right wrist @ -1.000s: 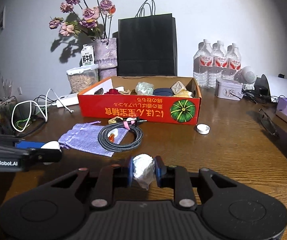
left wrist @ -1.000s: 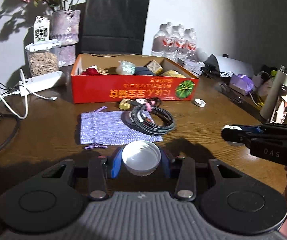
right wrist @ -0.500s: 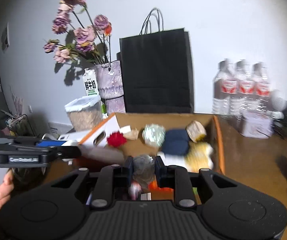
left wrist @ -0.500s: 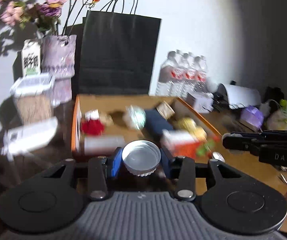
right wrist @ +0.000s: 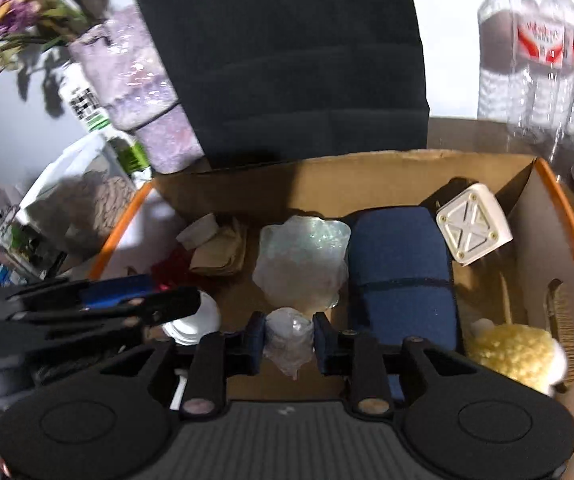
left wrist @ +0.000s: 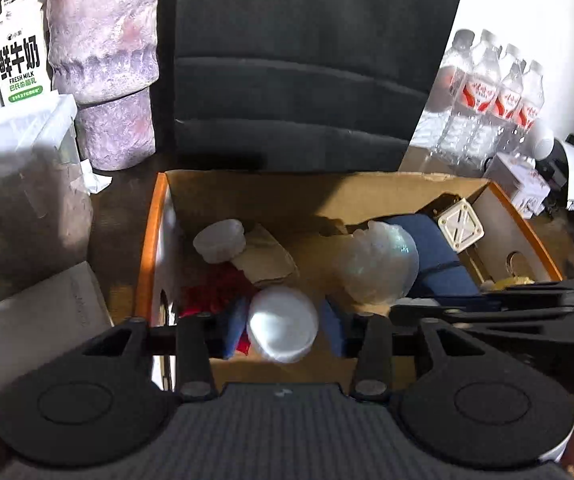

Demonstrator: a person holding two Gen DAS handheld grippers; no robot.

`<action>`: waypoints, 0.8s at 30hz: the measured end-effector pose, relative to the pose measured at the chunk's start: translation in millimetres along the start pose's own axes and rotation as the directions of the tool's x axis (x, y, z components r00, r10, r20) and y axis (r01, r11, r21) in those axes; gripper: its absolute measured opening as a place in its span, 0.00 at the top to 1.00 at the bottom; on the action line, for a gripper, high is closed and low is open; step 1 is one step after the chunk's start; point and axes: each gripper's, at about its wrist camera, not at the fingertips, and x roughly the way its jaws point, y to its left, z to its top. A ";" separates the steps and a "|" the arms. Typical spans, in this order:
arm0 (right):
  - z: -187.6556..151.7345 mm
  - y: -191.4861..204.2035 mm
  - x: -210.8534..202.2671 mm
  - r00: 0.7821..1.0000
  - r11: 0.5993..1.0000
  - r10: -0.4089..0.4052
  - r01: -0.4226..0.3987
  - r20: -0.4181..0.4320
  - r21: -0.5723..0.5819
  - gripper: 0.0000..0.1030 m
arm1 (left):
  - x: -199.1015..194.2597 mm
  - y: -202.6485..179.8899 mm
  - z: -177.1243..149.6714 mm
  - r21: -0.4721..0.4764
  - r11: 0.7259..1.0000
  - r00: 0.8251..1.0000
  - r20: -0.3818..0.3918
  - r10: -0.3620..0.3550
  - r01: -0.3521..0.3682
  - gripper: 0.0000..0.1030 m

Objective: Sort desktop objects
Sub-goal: 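Carry the lid and crumpled paper into the box and open both tools, then move both tools back over the remaining items on the table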

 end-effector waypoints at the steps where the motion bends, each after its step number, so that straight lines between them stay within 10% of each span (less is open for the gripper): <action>1: 0.7 -1.9 -0.5 1.000 1.000 0.001 -0.001 0.009 0.016 0.66 | -0.5 1.3 0.1 0.004 1.000 1.000 0.005 0.007 -0.007 0.39; 12: -47.8 2.3 -108.6 0.965 0.996 -0.023 0.046 0.261 -0.082 0.38 | -101.4 -6.9 -22.3 0.059 0.997 0.980 0.196 0.027 -0.039 0.16; 18: -143.7 3.2 -160.9 0.933 0.974 -0.063 0.134 0.354 -0.181 0.29 | -163.4 -26.2 -94.8 0.079 0.997 0.964 0.264 -0.031 0.010 0.02; 24: -236.9 -2.6 -171.4 0.946 0.969 -0.087 0.154 0.313 -0.196 0.27 | -178.6 -48.3 -191.0 0.100 0.995 0.958 0.287 -0.023 -0.007 0.00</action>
